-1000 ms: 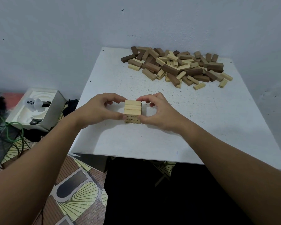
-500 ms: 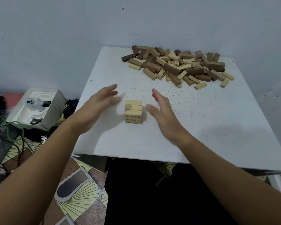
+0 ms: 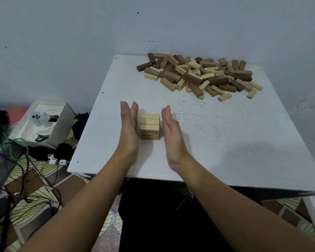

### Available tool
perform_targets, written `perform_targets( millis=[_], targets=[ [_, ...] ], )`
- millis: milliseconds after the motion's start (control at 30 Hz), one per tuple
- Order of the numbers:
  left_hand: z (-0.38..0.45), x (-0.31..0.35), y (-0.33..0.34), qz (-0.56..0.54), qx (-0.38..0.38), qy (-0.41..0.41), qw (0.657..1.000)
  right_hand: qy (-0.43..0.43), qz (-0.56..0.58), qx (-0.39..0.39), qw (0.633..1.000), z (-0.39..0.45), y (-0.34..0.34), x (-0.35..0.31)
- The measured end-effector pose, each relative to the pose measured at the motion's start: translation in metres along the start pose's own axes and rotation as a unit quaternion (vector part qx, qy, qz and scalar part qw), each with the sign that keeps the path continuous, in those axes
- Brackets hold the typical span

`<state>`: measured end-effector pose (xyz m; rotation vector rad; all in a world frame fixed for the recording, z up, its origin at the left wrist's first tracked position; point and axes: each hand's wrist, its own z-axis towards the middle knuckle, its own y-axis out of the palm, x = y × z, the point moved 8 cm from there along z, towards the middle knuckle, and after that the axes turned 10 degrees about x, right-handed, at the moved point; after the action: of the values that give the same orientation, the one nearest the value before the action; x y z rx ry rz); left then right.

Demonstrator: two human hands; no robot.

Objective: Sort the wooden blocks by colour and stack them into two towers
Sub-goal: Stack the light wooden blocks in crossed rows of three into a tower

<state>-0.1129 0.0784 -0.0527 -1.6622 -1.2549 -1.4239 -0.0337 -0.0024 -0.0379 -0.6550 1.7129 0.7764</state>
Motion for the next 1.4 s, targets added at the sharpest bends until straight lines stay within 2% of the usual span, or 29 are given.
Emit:
perform_targets(
  millis=[333,733,1400],
  targets=[
    [-0.004,-0.006,0.009,-0.003,-0.011,0.001,1.000,0.018,-0.011,-0.014,1.000,0.006,0.005,0.019],
    [-0.005,-0.006,0.007,-0.010,0.010,0.012,1.000,0.012,-0.016,-0.007,1.000,0.009,0.006,0.025],
    [-0.002,-0.004,0.003,-0.003,0.017,0.012,1.000,-0.025,-0.018,-0.003,1.000,0.011,0.004,0.024]
  ],
)
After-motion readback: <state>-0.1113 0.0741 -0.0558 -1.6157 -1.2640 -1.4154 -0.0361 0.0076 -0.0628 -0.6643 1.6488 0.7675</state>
